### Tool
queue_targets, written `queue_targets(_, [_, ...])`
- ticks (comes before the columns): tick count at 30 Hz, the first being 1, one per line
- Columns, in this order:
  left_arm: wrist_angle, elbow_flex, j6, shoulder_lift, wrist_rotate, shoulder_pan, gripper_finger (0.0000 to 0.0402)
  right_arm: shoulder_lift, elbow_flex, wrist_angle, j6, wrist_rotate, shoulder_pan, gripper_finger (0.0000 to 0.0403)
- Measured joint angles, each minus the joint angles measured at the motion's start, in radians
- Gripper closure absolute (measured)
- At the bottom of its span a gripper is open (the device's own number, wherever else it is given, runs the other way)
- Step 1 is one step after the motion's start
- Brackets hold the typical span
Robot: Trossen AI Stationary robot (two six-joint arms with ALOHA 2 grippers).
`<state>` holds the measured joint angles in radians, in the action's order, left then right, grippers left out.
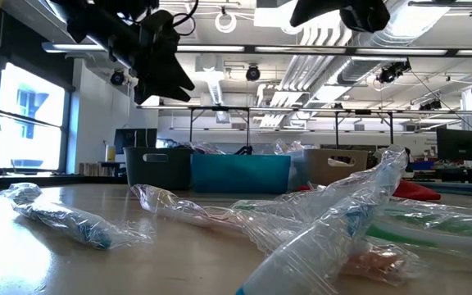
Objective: Pick & Place Toothbrushes
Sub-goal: Put the top right green toothbrush into the transparent bin
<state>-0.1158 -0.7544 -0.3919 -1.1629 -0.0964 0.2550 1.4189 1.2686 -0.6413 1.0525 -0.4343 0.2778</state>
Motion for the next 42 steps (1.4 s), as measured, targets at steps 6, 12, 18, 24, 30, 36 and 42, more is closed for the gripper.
queue_targets(6, [0.001,0.000,0.046,0.000,0.000,0.000,0.0258,0.001,0.000,-0.031,0.117,-0.063,0.036,0.0401])
queue_targets(12, [0.000,0.000,0.047,0.000,0.000,0.000,0.0258,0.053,0.000,-0.085,0.282,0.063,0.042,0.0401])
queue_targets(18, [0.001,0.000,0.047,0.000,0.003,0.000,0.0258,0.133,0.000,-0.067,0.313,0.272,0.044,0.0401])
queue_targets(24, [0.001,0.000,0.047,0.000,0.003,0.000,0.0258,0.208,0.000,-0.065,0.247,0.373,0.043,0.0401])
queue_targets(30, [0.001,0.000,0.047,0.000,0.005,0.000,0.0258,0.259,0.000,-0.066,0.291,0.408,0.042,0.0401])
queue_targets(36, [0.001,0.000,0.047,0.000,0.005,0.000,0.0258,0.276,0.000,-0.099,0.329,0.409,0.043,0.0398])
queue_targets(42, [0.001,0.000,0.047,0.000,0.005,0.000,0.0258,0.286,0.000,-0.149,0.343,0.356,0.043,0.0350])
